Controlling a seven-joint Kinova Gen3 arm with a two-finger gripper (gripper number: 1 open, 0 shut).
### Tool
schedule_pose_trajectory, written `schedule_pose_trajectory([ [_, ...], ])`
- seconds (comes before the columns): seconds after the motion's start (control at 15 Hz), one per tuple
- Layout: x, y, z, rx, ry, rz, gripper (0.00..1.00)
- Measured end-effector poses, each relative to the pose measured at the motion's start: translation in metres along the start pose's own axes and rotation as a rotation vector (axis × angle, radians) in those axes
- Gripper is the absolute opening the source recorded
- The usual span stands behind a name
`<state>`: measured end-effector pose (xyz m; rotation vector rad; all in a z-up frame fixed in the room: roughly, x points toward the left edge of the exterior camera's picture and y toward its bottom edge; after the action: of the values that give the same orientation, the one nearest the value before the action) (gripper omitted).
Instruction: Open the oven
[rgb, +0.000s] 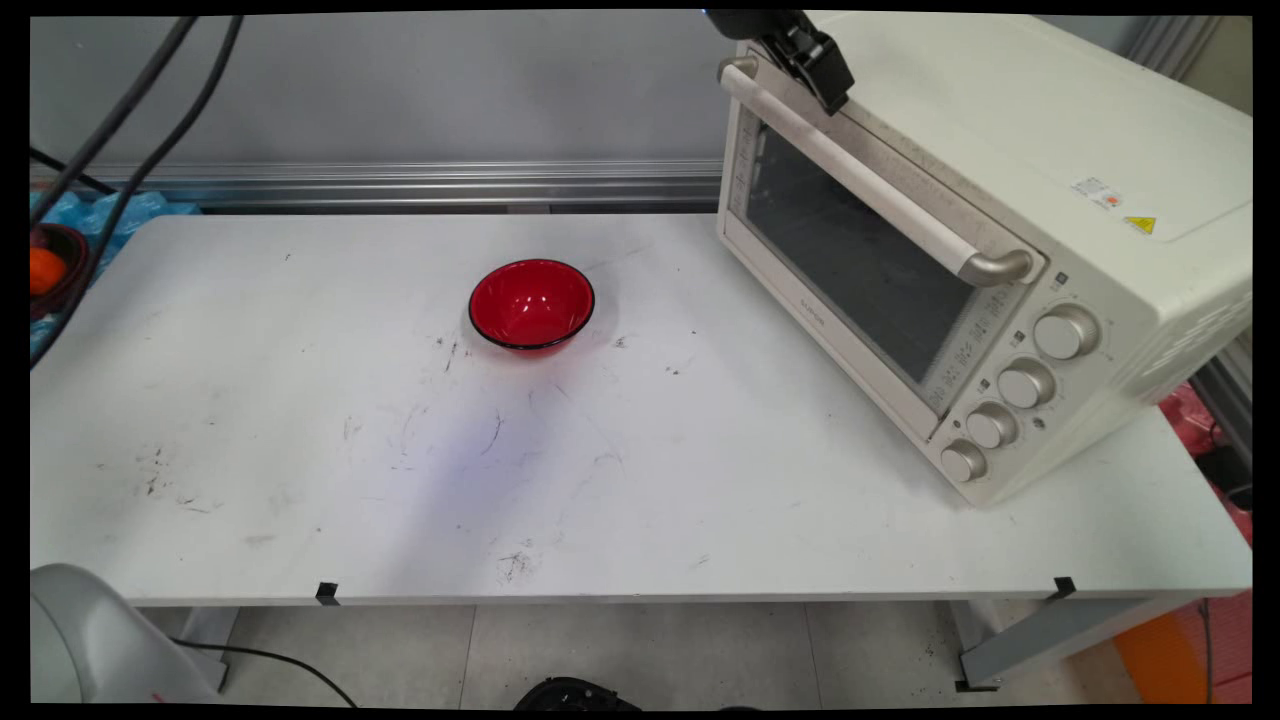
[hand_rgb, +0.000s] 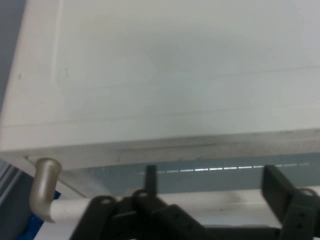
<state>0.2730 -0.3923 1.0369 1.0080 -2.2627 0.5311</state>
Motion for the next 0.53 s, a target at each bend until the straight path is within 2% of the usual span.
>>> schedule_pose_trajectory([
  [0.53, 0.0047, 0.0028, 0.0109, -0.015, -0.01, 0.001, 0.0],
])
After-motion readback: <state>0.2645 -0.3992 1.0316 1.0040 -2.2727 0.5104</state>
